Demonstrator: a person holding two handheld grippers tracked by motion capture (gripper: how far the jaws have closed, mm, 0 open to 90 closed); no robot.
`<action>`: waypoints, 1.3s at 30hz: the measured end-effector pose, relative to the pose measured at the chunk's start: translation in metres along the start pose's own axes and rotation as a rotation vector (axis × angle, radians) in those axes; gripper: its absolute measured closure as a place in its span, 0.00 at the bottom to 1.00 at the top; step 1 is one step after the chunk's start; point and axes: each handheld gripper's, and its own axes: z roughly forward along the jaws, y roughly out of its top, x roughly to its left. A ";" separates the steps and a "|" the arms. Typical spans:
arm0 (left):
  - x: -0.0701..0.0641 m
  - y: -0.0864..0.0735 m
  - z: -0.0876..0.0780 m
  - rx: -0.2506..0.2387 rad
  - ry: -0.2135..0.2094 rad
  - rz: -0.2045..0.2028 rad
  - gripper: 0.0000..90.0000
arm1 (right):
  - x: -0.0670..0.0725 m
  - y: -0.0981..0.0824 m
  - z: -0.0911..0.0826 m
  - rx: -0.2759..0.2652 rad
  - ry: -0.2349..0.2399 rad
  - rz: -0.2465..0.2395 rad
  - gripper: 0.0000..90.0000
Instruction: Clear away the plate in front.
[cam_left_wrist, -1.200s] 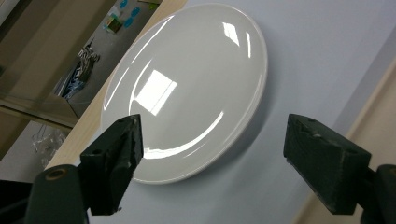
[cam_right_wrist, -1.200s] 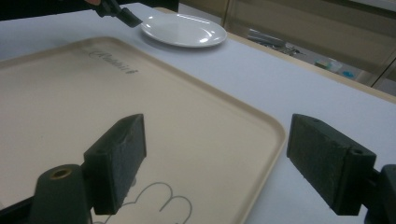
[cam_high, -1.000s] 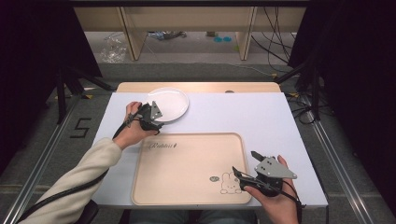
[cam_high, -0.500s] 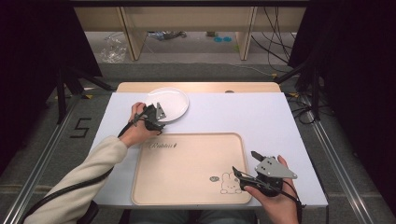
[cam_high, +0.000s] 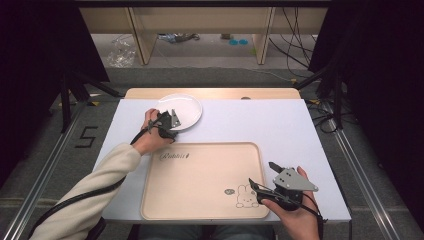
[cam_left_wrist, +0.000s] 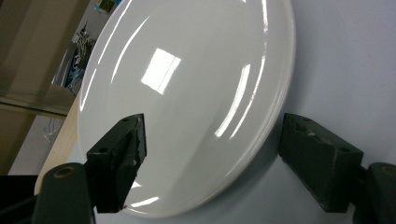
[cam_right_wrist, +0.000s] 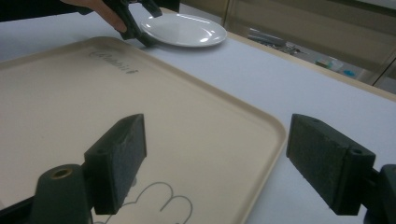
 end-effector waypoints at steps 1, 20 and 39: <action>0.000 0.000 0.001 0.000 0.002 0.006 0.26 | 0.000 0.000 0.000 0.001 0.002 0.002 0.23; -0.002 0.008 0.001 0.051 -0.082 0.109 0.62 | 0.000 0.000 0.001 -0.004 0.000 -0.001 0.24; -0.017 0.020 -0.007 0.075 0.013 0.246 0.91 | 0.001 -0.001 0.000 0.019 0.023 0.019 0.25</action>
